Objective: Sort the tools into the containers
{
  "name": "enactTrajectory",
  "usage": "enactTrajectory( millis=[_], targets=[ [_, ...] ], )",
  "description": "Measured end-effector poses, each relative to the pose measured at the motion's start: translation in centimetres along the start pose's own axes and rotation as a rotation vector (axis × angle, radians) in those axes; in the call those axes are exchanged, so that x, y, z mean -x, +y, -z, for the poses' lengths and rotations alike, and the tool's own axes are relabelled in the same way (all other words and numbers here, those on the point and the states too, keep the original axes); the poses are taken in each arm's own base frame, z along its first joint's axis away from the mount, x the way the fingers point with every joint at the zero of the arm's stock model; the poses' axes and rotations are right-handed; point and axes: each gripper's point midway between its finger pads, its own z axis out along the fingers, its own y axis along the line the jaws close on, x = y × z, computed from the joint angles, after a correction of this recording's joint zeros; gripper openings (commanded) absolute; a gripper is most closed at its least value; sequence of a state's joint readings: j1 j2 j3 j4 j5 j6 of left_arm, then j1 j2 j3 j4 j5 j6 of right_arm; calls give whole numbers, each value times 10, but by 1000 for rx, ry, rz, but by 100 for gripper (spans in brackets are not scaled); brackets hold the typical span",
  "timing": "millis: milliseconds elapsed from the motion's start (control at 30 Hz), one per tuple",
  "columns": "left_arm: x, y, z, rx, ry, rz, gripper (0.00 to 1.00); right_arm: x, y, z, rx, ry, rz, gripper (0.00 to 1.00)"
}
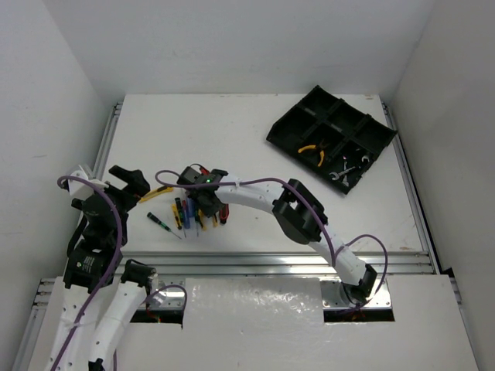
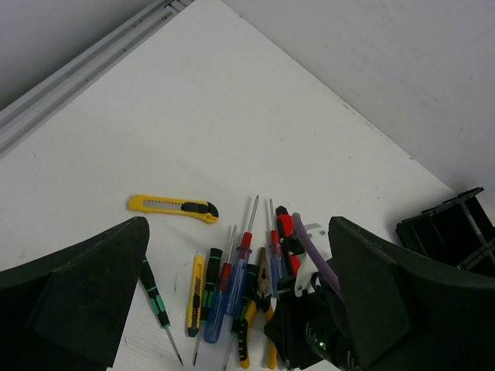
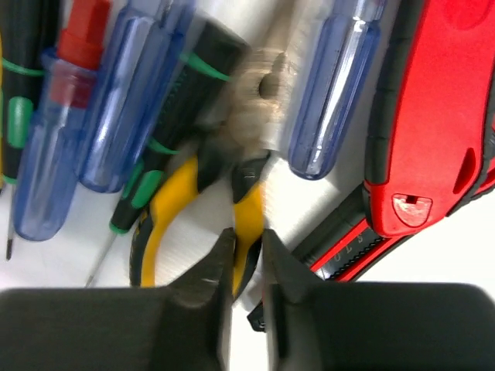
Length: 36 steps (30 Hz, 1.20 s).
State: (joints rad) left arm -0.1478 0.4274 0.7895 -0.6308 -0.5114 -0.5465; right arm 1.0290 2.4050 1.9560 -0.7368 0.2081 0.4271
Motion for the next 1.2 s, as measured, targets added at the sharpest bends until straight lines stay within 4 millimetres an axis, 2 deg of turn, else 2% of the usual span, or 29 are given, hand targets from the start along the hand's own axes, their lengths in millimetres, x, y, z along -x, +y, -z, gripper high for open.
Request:
enactTrajectory(
  millis=[100,267,367,467,600,667,733,800,900,1000,1100,1200],
  targets=[
    [0,-1,0,-3,0,1,100,0,1,-1,3,-6,-10,2],
    [0,-2,0,-9,1,1,100,-4,-3,4,-2,-13,-26,0],
    [0,-2,0,-10,1,0,100,-15,-10,16,-19,5,-27,0],
    [-1,-3,0,-14,4,-2,100,-15,-18,40,-32,-15,-33,0],
    [-2,-3,0,-20,11,-9,100,1,-33,94,-27,-116,-71,0],
    [-3,-3,0,-23,14,-13,100,9,-48,120,-23,-169,-109,0],
    [-4,-4,0,-26,16,-16,100,16,-82,138,-33,-215,-185,0],
    [-4,-5,0,-30,20,-19,100,18,-134,145,-80,-235,-292,0],
    [-6,-7,-2,-37,29,-26,100,9,-224,139,-190,-225,-466,0],
    [-10,-10,-4,-46,45,-38,100,-19,-308,125,-300,-174,-629,0],
    [-15,-10,-7,-48,61,-52,100,-49,-359,113,-368,-110,-733,0],
    [-19,-10,-10,-40,77,-66,100,-61,-385,103,-377,-67,-791,0]
  ],
)
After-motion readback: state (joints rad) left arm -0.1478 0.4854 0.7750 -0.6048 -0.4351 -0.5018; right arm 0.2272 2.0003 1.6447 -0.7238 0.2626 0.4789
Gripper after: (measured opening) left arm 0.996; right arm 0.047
